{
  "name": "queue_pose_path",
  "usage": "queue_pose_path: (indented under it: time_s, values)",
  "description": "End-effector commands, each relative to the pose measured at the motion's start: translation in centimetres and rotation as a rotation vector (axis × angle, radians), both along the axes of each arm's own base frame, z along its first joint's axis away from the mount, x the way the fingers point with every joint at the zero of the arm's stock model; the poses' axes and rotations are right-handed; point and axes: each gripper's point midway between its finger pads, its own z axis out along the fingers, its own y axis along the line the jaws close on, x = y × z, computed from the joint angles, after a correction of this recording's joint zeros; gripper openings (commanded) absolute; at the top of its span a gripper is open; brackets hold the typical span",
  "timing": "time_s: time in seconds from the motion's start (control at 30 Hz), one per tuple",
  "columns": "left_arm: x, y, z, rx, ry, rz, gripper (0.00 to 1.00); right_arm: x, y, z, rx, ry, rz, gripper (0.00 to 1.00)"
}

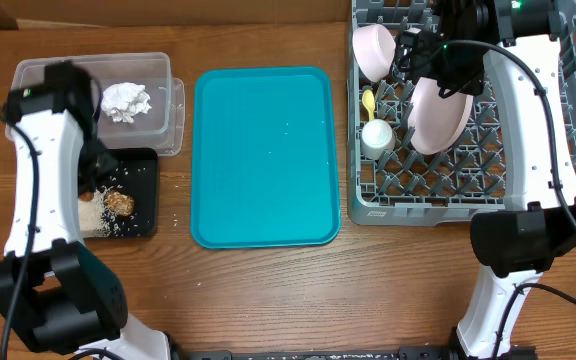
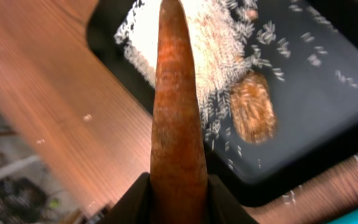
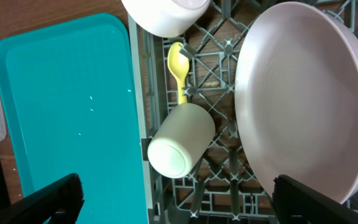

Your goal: Sort waste into correct bins and load items into the dishwasher

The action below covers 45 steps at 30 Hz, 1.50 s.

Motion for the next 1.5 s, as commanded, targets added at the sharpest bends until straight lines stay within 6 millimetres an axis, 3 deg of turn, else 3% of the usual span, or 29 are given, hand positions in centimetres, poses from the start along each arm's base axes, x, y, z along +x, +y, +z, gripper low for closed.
queue_pose_path:
  time_s: [0.0,0.13,0.27,0.4,0.5,0.57,0.67,0.83,0.93,1.0,1.03,1.23,1.33,1.47]
  values:
    - [-1.1,0.3,-3.2,-0.040,-0.017,0.059,0.32,-0.1,0.2,1.7,0.011,-0.049,0.004,1.00]
    - [-1.0,0.6,-7.5,-0.080,-0.082,0.093,0.34,-0.1,0.2,1.7,0.011,-0.049,0.004,1.00]
    - [-0.3,0.7,-9.0,-0.085,-0.136,0.097,0.36,-0.1,0.2,1.7,0.011,-0.049,0.004,1.00]
    - [0.8,1.0,-8.3,-0.086,-0.175,0.091,0.36,-0.2,0.2,1.7,0.010,-0.044,0.004,1.00]
    - [2.2,0.5,-6.7,-0.128,-0.203,0.045,0.31,-0.3,0.2,1.6,0.010,-0.041,0.004,1.00]
    - [3.2,0.2,-5.1,-0.156,-0.227,0.016,0.28,-0.3,0.2,1.6,0.010,-0.041,0.004,1.00]
    - [4.8,-0.9,-1.8,-0.227,-0.269,-0.048,0.38,-0.3,0.2,1.6,0.010,-0.041,0.004,1.00]
    - [8.0,-6.1,4.7,-0.351,-0.357,-0.299,0.47,-0.3,0.2,1.7,0.011,-0.042,0.004,1.00]
    - [9.2,-9.9,7.3,-0.364,-0.380,-0.435,0.61,-0.4,0.2,1.6,0.010,-0.034,0.004,1.00]
    - [10.0,-12.6,8.4,-0.368,-0.399,-0.511,0.79,-0.8,0.1,1.5,0.007,-0.018,0.004,1.00]
    - [10.4,-13.9,8.6,-0.372,-0.409,-0.541,1.00,-1.0,0.1,1.4,0.006,-0.008,0.004,1.00]
    - [12.8,-21.4,9.7,-0.419,-0.517,-0.631,1.00,-2.7,-0.2,2.4,-0.003,0.008,0.001,1.00]
    - [12.9,-24.4,10.1,-0.433,-0.539,-0.706,1.00,-4.3,0.2,5.7,0.004,-0.077,0.017,1.00]
    - [12.4,-26.7,10.1,-0.449,-0.528,-0.758,1.00,-7.1,1.1,10.3,0.050,-0.193,0.048,1.00]
